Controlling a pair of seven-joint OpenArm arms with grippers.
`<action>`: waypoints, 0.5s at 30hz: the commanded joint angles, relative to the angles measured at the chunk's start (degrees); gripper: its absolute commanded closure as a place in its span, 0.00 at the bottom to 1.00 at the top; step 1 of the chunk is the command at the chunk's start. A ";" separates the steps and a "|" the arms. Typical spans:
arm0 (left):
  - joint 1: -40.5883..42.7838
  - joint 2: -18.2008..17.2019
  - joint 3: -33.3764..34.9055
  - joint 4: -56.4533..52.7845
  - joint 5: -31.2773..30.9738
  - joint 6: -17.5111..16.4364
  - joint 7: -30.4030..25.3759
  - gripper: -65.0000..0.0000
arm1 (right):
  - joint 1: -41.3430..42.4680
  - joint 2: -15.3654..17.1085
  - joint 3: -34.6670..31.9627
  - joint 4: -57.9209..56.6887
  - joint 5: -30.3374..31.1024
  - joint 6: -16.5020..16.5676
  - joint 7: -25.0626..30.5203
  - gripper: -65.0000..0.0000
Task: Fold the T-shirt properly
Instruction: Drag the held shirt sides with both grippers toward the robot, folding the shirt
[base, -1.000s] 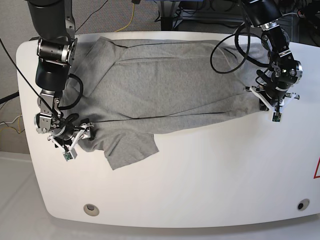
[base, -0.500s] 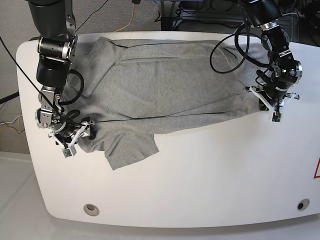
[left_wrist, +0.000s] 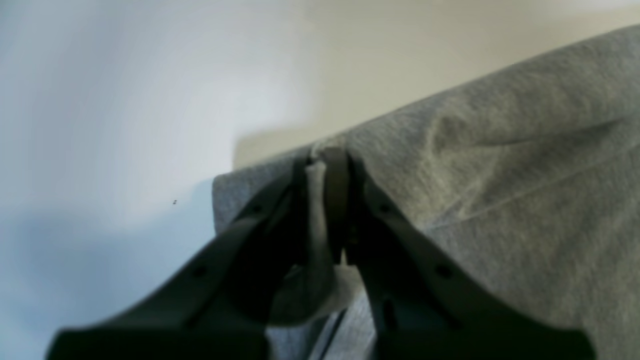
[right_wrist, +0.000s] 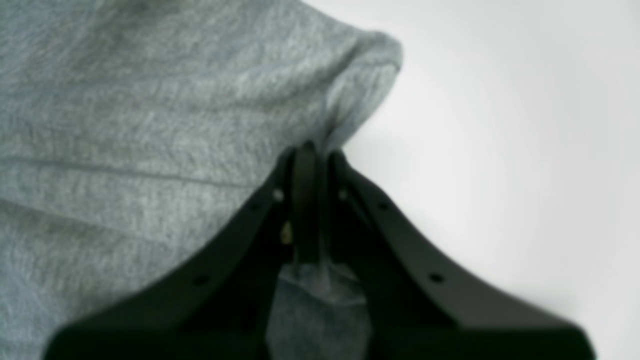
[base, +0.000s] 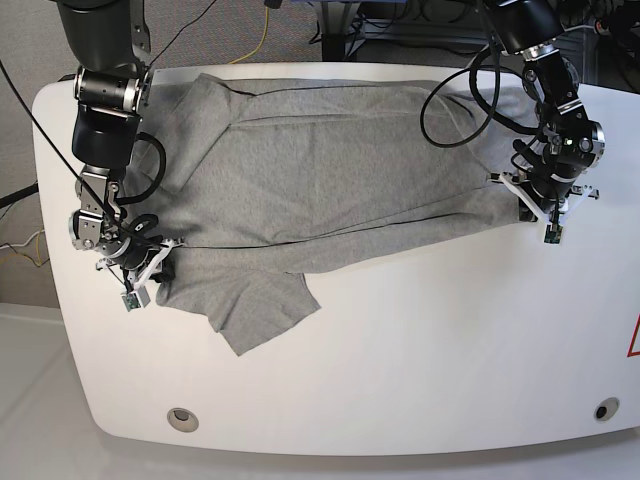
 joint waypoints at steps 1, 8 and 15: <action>-0.81 -0.60 -0.05 1.17 -0.40 0.14 -1.11 0.99 | 0.47 0.56 0.01 0.18 -1.34 0.39 -2.61 0.95; -0.72 -0.60 -0.05 1.09 -0.40 0.14 -1.11 0.99 | 0.56 0.91 0.01 0.18 -1.34 0.22 -2.69 0.95; -0.54 -0.60 -0.14 1.17 -0.40 0.14 -1.11 0.99 | 0.29 2.23 0.19 2.72 -1.34 0.22 -3.66 0.95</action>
